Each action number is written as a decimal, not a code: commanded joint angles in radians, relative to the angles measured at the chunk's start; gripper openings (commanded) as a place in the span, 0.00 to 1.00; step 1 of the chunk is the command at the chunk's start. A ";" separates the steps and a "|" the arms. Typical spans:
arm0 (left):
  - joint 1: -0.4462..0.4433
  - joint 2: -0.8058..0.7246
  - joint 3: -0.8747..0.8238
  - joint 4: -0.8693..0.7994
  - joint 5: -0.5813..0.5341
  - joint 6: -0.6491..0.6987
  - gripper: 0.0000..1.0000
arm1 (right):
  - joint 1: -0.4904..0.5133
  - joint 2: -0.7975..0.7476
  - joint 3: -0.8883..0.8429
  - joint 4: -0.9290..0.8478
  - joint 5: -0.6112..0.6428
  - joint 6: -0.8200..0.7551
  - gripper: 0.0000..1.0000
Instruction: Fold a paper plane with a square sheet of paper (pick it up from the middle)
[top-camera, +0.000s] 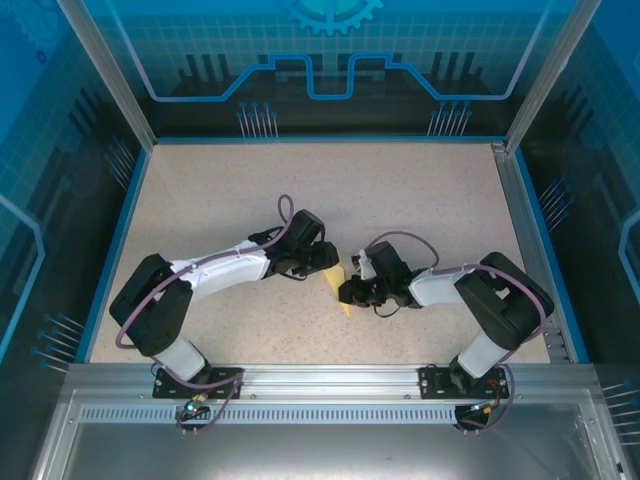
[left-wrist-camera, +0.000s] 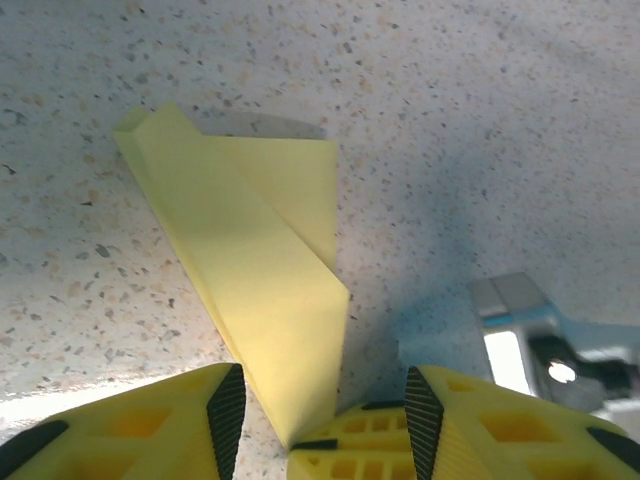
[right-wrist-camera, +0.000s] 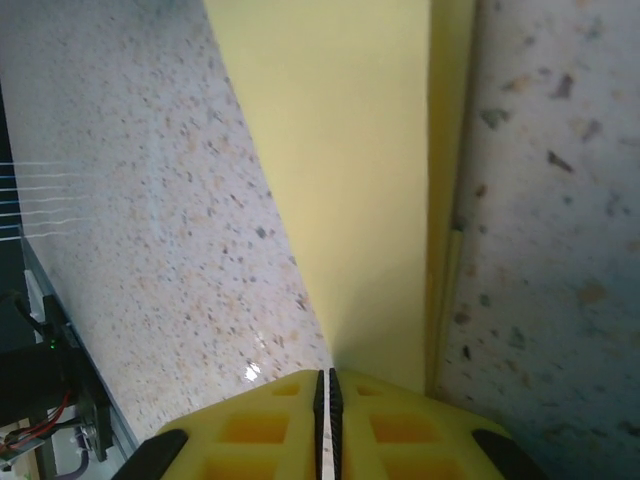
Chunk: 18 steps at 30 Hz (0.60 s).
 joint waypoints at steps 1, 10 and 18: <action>0.003 -0.043 -0.049 0.078 0.076 -0.001 0.47 | 0.011 0.006 -0.032 0.024 -0.005 0.014 0.13; 0.004 0.068 -0.118 0.307 0.224 -0.036 0.34 | 0.010 0.008 -0.055 0.014 0.021 0.024 0.12; 0.004 0.171 -0.142 0.425 0.245 -0.077 0.28 | 0.008 0.002 -0.062 0.000 0.039 0.029 0.11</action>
